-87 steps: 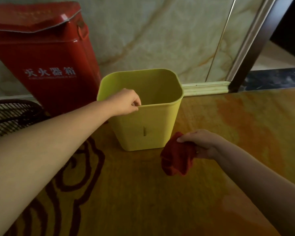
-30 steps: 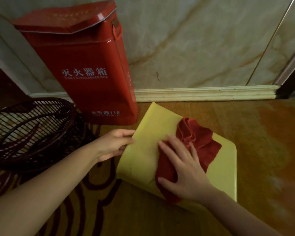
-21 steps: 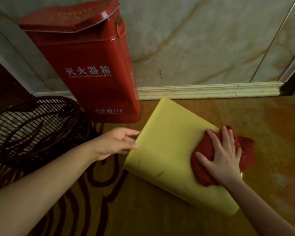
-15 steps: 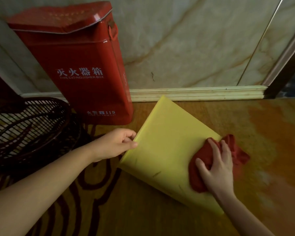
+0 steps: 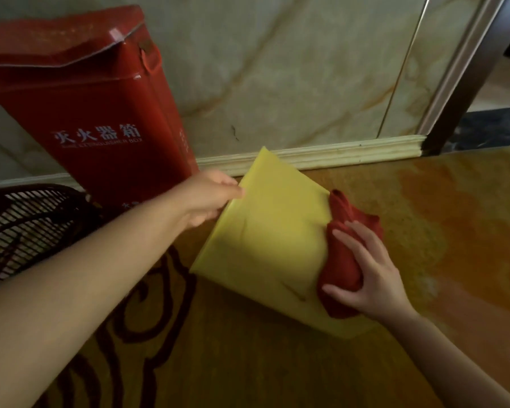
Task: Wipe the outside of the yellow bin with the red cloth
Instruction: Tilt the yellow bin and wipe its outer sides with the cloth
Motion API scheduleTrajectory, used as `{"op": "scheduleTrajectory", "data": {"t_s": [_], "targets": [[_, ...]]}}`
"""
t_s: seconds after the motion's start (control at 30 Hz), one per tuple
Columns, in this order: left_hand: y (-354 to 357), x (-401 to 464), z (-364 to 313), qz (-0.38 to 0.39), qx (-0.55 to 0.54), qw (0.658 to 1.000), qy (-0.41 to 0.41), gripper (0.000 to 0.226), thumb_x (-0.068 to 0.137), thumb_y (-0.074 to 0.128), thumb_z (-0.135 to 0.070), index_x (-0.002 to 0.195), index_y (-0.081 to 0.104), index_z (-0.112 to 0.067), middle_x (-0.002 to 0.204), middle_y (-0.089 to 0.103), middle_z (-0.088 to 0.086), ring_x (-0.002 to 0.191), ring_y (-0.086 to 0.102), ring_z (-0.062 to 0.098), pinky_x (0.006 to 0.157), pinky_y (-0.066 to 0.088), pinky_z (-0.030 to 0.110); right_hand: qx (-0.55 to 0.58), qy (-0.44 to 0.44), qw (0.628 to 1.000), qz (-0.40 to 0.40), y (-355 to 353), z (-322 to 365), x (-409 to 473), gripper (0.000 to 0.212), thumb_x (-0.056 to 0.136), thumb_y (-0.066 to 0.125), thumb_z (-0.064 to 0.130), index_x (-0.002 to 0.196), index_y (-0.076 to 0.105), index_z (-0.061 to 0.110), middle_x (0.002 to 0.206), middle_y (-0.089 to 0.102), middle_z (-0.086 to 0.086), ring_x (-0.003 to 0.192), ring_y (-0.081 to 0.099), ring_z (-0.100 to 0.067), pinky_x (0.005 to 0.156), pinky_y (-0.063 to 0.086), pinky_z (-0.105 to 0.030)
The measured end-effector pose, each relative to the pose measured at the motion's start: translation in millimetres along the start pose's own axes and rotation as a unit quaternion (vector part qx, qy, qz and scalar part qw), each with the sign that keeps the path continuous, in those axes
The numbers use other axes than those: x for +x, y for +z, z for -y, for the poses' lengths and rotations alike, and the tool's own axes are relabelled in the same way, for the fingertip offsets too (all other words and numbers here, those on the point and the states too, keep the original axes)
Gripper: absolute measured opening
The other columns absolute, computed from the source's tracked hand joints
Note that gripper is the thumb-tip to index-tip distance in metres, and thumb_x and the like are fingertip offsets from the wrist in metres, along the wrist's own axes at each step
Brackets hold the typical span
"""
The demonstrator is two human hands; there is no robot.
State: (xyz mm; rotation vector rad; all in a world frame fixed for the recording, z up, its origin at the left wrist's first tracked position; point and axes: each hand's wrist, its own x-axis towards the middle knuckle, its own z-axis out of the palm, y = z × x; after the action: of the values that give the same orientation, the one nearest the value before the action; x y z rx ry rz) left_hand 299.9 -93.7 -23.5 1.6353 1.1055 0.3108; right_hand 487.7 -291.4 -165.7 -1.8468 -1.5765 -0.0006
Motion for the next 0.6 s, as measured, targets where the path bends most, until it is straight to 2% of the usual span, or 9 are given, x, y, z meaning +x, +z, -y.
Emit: {"op": "scheduleTrajectory", "data": {"t_s": [0.07, 0.1, 0.17, 0.23, 0.27, 0.37, 0.43, 0.53, 0.6], "targets": [[-5, 1, 1, 0.024, -0.057, 0.998, 0.008, 0.012, 0.089, 0.05, -0.009, 0.09, 0.062, -0.01, 0.074, 0.069, 0.002, 0.063, 0.064, 0.009, 0.053, 0.051, 0.019, 0.009, 0.03, 1.0, 0.004, -5, -6, 15, 0.084, 0.067, 0.053, 0.075, 0.139, 0.032, 0.036, 0.145, 0.039, -0.004, 0.135, 0.027, -0.013, 0.104, 0.033, -0.052], [-11, -3, 8, 0.035, -0.049, 0.998, 0.016, 0.015, 0.089, 0.051, -0.011, 0.101, 0.061, -0.013, 0.082, 0.071, -0.001, 0.068, 0.067, 0.005, 0.059, 0.052, 0.019, 0.018, 0.038, 0.999, 0.017, -7, -6, 25, 0.085, 0.066, 0.053, 0.075, 0.14, 0.032, 0.038, 0.145, 0.039, -0.002, 0.134, 0.029, -0.014, 0.103, 0.034, -0.052], [-22, -18, 30, 0.039, 0.059, 0.996, 0.044, 0.025, 0.088, 0.054, -0.013, 0.112, 0.057, -0.02, 0.099, 0.07, -0.001, 0.086, 0.068, 0.008, 0.073, 0.054, 0.026, 0.029, 0.049, 0.998, 0.037, -12, -7, 46, 0.085, 0.065, 0.054, 0.076, 0.139, 0.031, 0.04, 0.144, 0.04, 0.001, 0.133, 0.035, -0.017, 0.103, 0.038, -0.052], [-27, -32, 50, 0.011, 0.146, 0.986, 0.084, 0.024, 0.088, 0.054, -0.01, 0.108, 0.059, -0.023, 0.096, 0.073, -0.002, 0.089, 0.069, 0.013, 0.076, 0.054, 0.035, 0.022, 0.058, 0.996, 0.056, -14, -6, 61, 0.085, 0.066, 0.049, 0.078, 0.139, 0.031, 0.041, 0.144, 0.041, 0.003, 0.131, 0.038, -0.018, 0.102, 0.04, -0.049], [-26, -36, 57, -0.004, 0.149, 0.984, 0.102, 0.023, 0.088, 0.054, -0.01, 0.103, 0.06, -0.027, 0.089, 0.074, -0.005, 0.085, 0.07, 0.011, 0.074, 0.055, 0.034, 0.014, 0.064, 0.996, 0.067, -14, -4, 65, 0.085, 0.066, 0.044, 0.08, 0.14, 0.03, 0.041, 0.145, 0.04, 0.003, 0.131, 0.038, -0.019, 0.102, 0.04, -0.047], [-22, -29, 59, -0.018, 0.127, 0.983, 0.134, 0.023, 0.086, 0.057, -0.013, 0.107, 0.063, -0.022, 0.085, 0.076, -0.01, 0.084, 0.069, 0.005, 0.073, 0.054, 0.02, 0.005, 0.066, 0.996, 0.056, -12, 15, 70, 0.082, 0.071, 0.035, 0.08, 0.142, 0.027, 0.04, 0.147, 0.037, 0.0, 0.133, 0.035, -0.024, 0.107, 0.033, -0.045], [-18, -21, 46, -0.008, 0.123, 0.981, 0.15, 0.029, 0.086, 0.058, -0.014, 0.114, 0.062, -0.014, 0.093, 0.076, -0.005, 0.087, 0.07, 0.009, 0.078, 0.055, 0.023, -0.009, 0.033, 0.999, 0.014, -5, 42, 73, 0.074, 0.077, 0.035, 0.074, 0.141, 0.031, 0.037, 0.147, 0.038, -0.006, 0.134, 0.033, -0.03, 0.108, 0.03, -0.049], [-7, -13, 23, 0.044, 0.06, 0.98, 0.185, 0.027, 0.086, 0.056, -0.007, 0.098, 0.067, -0.029, 0.082, 0.077, -0.008, 0.079, 0.071, 0.011, 0.068, 0.056, 0.02, -0.068, -0.04, 0.996, -0.04, 11, 84, 88, 0.063, 0.083, 0.033, 0.067, 0.139, 0.034, 0.039, 0.15, 0.034, -0.011, 0.136, 0.029, -0.036, 0.105, 0.028, -0.059], [-2, -6, 15, 0.05, 0.014, 0.982, 0.181, 0.028, 0.086, 0.054, -0.005, 0.1, 0.067, -0.026, 0.078, 0.076, -0.004, 0.077, 0.071, 0.012, 0.067, 0.056, 0.021, -0.102, -0.081, 0.99, -0.046, 15, 89, 101, 0.061, 0.083, 0.039, 0.065, 0.139, 0.034, 0.04, 0.15, 0.034, -0.009, 0.137, 0.027, -0.035, 0.104, 0.029, -0.063]]}}
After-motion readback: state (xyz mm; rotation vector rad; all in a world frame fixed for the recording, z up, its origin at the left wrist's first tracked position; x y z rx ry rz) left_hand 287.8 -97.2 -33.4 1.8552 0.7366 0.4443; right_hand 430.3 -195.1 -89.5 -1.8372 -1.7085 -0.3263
